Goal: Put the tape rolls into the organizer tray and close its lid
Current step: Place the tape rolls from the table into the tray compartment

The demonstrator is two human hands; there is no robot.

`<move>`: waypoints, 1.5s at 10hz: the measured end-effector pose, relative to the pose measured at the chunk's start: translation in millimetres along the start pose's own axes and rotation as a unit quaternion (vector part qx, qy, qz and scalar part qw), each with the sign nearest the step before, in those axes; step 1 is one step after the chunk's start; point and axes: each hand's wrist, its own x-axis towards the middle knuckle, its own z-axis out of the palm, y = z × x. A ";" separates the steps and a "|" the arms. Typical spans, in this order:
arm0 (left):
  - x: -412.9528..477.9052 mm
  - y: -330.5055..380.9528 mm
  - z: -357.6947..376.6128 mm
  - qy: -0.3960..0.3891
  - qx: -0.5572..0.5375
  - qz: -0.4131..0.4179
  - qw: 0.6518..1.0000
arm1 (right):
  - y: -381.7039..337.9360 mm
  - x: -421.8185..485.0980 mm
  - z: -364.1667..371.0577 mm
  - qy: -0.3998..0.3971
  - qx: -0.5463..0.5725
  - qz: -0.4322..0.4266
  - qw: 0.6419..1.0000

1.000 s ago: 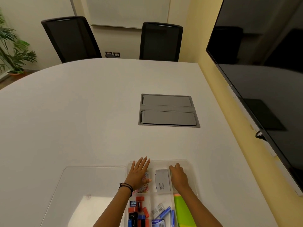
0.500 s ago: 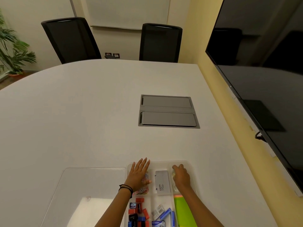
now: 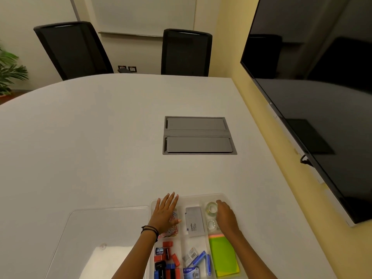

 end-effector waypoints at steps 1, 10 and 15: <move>-0.6 0.3 -0.1 0.001 0.000 0.002 1.000 | 8.8 -9.1 0.7 -0.026 -0.043 -0.010 0.999; 1.8 -1.7 1.5 -0.007 0.004 0.003 1.000 | -7.6 -17.4 6.2 -0.060 -0.038 0.068 0.995; 1.7 -2.0 2.1 -0.005 0.013 0.005 1.000 | -3.4 -17.3 9.8 -0.040 -0.006 0.062 0.997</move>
